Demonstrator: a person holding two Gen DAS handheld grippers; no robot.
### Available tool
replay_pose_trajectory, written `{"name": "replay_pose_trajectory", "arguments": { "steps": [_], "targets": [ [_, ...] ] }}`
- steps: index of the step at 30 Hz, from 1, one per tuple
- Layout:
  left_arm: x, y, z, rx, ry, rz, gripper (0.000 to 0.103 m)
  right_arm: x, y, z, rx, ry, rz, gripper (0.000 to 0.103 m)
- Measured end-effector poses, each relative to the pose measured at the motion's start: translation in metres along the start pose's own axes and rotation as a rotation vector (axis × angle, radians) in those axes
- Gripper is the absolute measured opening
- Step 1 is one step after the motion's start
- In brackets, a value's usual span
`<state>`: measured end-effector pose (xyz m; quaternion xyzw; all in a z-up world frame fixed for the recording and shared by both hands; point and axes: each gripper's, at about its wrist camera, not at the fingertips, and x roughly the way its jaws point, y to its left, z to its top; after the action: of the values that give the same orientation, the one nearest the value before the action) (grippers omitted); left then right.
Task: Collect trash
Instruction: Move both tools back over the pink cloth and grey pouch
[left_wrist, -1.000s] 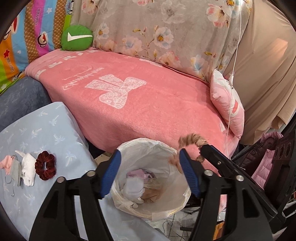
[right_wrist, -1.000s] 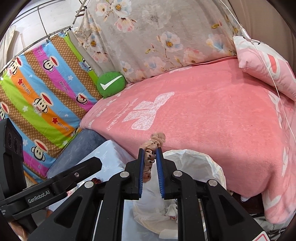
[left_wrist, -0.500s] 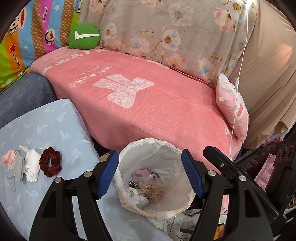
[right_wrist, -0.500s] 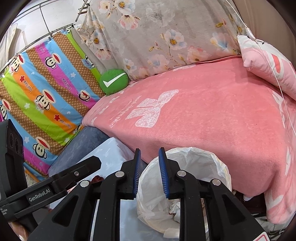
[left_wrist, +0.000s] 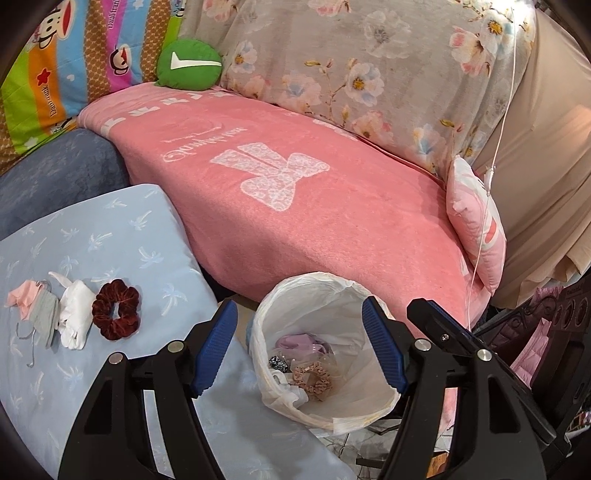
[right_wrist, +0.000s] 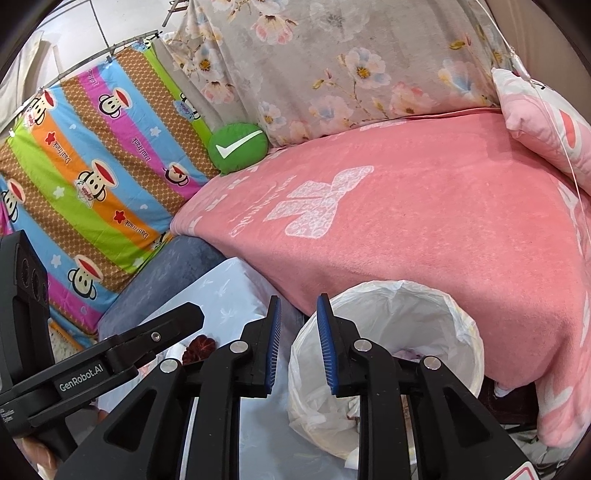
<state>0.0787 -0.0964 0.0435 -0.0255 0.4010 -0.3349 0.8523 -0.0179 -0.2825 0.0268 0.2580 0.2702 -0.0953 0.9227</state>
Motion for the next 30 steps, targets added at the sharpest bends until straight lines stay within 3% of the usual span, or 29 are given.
{"name": "replay_pose_trajectory", "arguments": {
  "steps": [26,30],
  "targets": [
    [-0.023,0.101,-0.014,-0.149,-0.025,0.114,0.067,0.048,0.079,-0.029,-0.122,0.116,0.078,0.022],
    [-0.028,0.119,-0.017,-0.176,-0.031,0.131,0.067,0.057,0.099,-0.037,-0.147,0.134,0.094,0.028]
  ]
}}
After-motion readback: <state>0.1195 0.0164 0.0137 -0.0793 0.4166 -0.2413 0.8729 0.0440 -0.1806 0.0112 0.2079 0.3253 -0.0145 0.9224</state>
